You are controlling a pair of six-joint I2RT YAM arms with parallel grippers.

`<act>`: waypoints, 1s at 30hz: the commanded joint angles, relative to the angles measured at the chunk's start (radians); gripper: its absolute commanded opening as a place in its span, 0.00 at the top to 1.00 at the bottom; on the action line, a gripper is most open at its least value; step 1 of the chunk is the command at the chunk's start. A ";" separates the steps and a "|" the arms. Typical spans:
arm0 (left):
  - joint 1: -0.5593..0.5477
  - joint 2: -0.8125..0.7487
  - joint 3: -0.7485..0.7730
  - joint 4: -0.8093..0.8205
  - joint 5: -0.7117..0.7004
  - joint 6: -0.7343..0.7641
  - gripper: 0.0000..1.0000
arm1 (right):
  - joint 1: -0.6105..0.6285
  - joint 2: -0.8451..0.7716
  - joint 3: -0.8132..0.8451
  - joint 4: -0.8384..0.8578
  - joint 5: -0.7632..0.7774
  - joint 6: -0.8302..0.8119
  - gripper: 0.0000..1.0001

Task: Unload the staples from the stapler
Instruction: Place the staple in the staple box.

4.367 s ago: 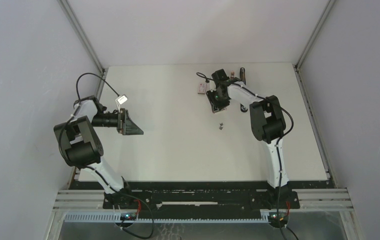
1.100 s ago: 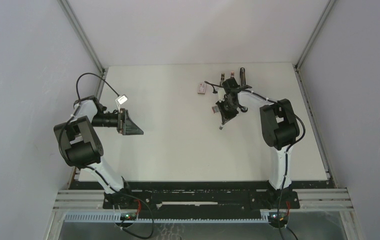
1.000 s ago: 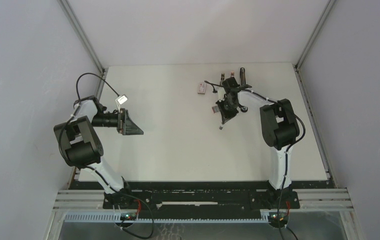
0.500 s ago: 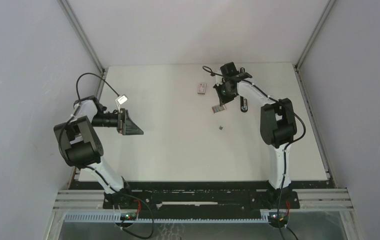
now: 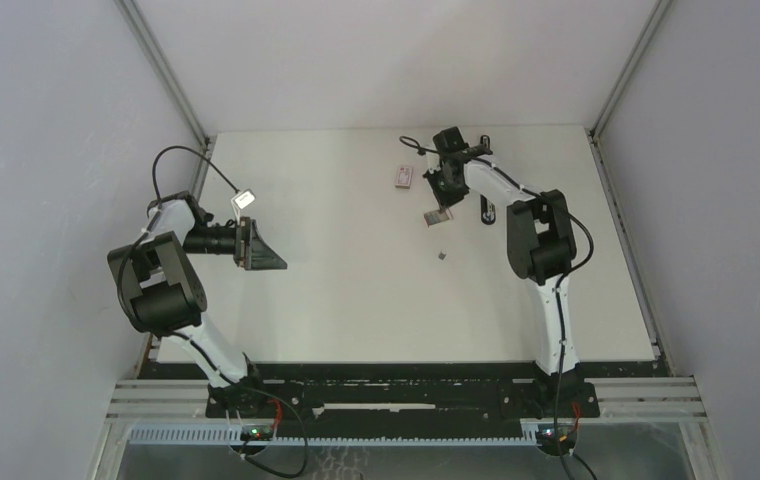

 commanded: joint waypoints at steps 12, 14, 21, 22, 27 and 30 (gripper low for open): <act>0.008 0.001 0.060 -0.011 0.029 0.026 0.00 | 0.015 0.035 0.053 0.027 0.029 -0.009 1.00; 0.007 -0.002 0.059 -0.011 0.029 0.027 0.00 | 0.017 0.040 0.055 0.028 0.031 -0.009 1.00; 0.008 -0.001 0.059 -0.011 0.029 0.027 0.00 | 0.017 0.049 0.053 0.033 0.037 -0.004 1.00; 0.008 0.000 0.060 -0.011 0.029 0.027 0.00 | 0.017 0.049 0.053 0.034 0.038 -0.002 1.00; 0.008 0.001 0.060 -0.011 0.029 0.028 0.00 | 0.019 0.049 0.052 0.038 0.039 0.002 1.00; 0.008 0.001 0.060 -0.011 0.030 0.027 0.00 | 0.021 0.049 0.050 0.043 0.040 0.007 1.00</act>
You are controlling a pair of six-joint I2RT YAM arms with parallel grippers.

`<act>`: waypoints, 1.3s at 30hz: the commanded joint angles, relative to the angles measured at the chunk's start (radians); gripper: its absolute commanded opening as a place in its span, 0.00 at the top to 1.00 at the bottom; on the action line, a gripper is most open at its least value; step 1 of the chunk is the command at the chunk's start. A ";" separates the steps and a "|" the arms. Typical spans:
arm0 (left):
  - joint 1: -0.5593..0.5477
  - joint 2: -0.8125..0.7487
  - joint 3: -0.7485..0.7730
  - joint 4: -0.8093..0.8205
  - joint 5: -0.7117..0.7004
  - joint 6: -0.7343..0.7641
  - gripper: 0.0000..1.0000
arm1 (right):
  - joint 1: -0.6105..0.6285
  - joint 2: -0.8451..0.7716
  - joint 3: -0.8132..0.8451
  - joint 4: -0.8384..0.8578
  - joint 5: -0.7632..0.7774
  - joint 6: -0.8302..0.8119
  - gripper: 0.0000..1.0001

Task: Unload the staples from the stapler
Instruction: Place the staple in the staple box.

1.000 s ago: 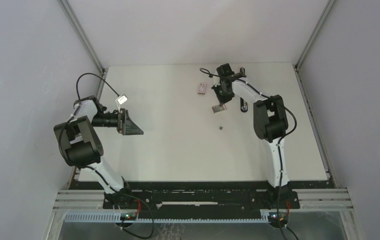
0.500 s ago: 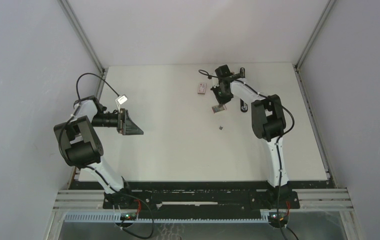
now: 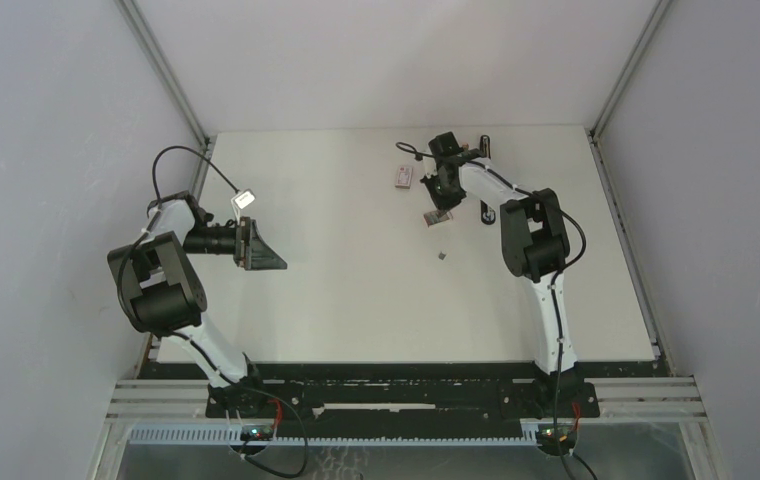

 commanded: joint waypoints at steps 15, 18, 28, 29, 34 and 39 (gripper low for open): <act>0.007 0.000 0.060 -0.010 0.029 0.027 0.00 | 0.016 -0.013 0.015 0.066 0.031 0.018 1.00; 0.008 0.000 0.060 -0.011 0.029 0.028 0.00 | 0.018 -0.011 0.014 0.065 0.029 0.017 1.00; 0.008 0.001 0.059 -0.012 0.029 0.027 0.00 | 0.018 -0.012 0.013 0.059 0.023 0.019 0.91; 0.008 0.001 0.060 -0.011 0.029 0.027 0.00 | 0.018 -0.013 0.013 0.058 0.023 0.019 0.90; 0.007 0.001 0.059 -0.011 0.029 0.027 0.00 | 0.015 -0.036 0.013 0.054 0.020 0.021 0.87; 0.008 0.001 0.059 -0.011 0.029 0.027 0.00 | 0.005 -0.085 0.003 0.049 -0.002 0.023 0.84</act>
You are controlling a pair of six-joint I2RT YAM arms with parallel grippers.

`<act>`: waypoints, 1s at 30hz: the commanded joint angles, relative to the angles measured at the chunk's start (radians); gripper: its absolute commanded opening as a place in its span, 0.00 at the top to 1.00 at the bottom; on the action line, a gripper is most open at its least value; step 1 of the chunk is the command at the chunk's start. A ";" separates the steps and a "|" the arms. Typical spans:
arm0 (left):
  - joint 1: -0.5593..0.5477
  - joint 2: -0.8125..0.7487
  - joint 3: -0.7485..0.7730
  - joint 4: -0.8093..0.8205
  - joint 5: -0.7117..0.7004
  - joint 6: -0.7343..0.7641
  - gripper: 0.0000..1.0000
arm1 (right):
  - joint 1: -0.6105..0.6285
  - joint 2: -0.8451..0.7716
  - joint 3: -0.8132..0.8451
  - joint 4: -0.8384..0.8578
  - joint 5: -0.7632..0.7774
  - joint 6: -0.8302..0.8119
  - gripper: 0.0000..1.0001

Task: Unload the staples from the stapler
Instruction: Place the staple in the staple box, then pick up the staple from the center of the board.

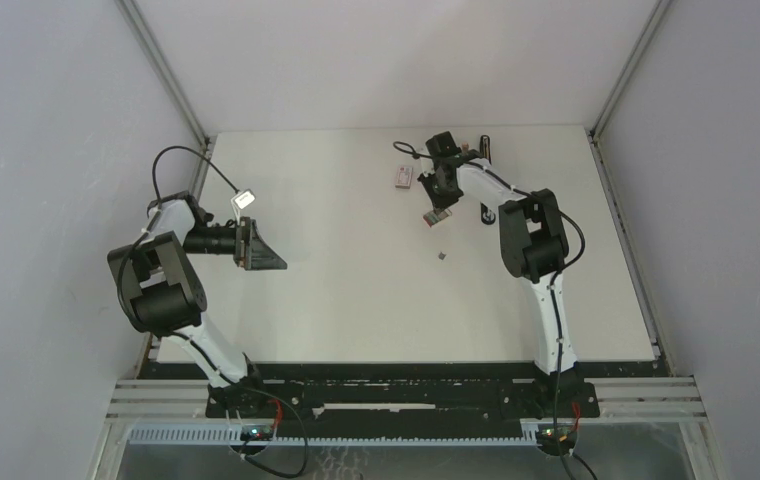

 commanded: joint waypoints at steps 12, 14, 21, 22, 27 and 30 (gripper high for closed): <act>0.008 -0.008 0.058 -0.011 0.029 0.027 0.00 | -0.024 -0.273 -0.145 0.034 -0.047 -0.051 0.69; 0.008 -0.010 0.057 -0.011 0.029 0.026 0.00 | -0.024 -0.306 -0.182 0.027 -0.053 -0.060 0.67; 0.008 -0.012 0.057 -0.011 0.029 0.027 0.00 | 0.013 -0.401 -0.360 0.029 -0.043 -0.138 0.59; 0.007 -0.010 0.057 -0.011 0.029 0.027 0.00 | 0.024 -0.410 -0.385 0.031 -0.026 -0.154 0.59; 0.009 -0.011 0.057 -0.011 0.029 0.028 0.00 | 0.071 -0.433 -0.477 0.044 -0.001 -0.182 0.56; 0.007 -0.010 0.057 -0.011 0.028 0.027 0.00 | 0.083 -0.431 -0.495 0.035 -0.023 -0.172 0.55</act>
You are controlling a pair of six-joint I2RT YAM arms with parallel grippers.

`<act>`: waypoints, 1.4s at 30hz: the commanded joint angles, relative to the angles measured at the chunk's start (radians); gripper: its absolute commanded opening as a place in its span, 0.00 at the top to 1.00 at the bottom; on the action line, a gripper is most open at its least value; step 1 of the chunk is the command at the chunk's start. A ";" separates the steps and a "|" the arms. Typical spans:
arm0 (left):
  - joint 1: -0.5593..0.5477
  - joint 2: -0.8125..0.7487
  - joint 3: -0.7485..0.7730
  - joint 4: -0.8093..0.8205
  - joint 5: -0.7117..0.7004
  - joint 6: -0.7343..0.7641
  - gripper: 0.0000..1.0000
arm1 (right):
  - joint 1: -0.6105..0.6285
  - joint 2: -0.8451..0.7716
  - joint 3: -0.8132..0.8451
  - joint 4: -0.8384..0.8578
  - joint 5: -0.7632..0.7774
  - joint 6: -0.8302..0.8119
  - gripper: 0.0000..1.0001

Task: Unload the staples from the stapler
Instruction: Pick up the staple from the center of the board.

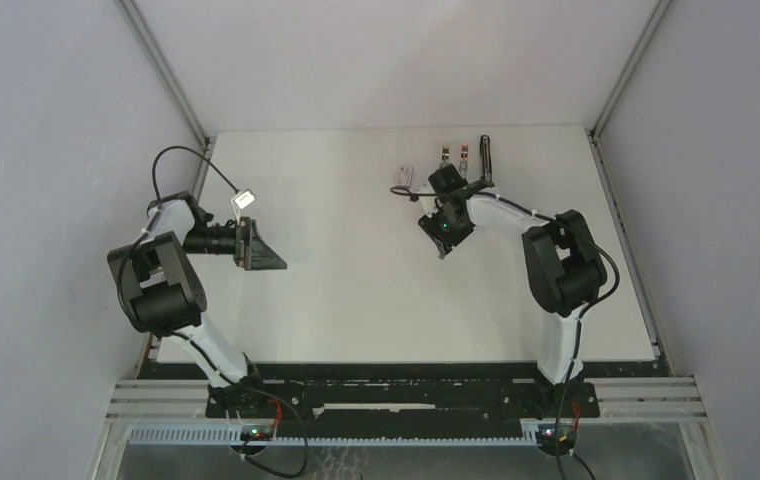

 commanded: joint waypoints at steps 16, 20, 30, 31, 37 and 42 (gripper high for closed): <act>0.007 -0.006 0.058 -0.011 0.027 0.027 0.00 | 0.040 -0.004 -0.007 -0.006 0.001 -0.009 0.56; 0.006 -0.005 0.060 -0.010 0.027 0.026 0.00 | 0.040 0.002 -0.007 -0.011 -0.009 -0.011 0.56; 0.005 -0.005 0.059 -0.010 0.025 0.024 0.00 | 0.040 0.027 -0.007 -0.018 -0.004 -0.011 0.56; 0.007 -0.004 0.060 -0.010 0.025 0.023 0.00 | 0.040 0.028 -0.006 -0.017 -0.004 -0.010 0.56; 0.006 -0.004 0.060 -0.010 0.025 0.022 0.00 | 0.042 0.037 -0.005 -0.018 0.003 -0.012 0.57; 0.006 -0.007 0.059 -0.011 0.025 0.023 0.00 | 0.040 0.044 -0.005 -0.013 0.017 -0.011 0.57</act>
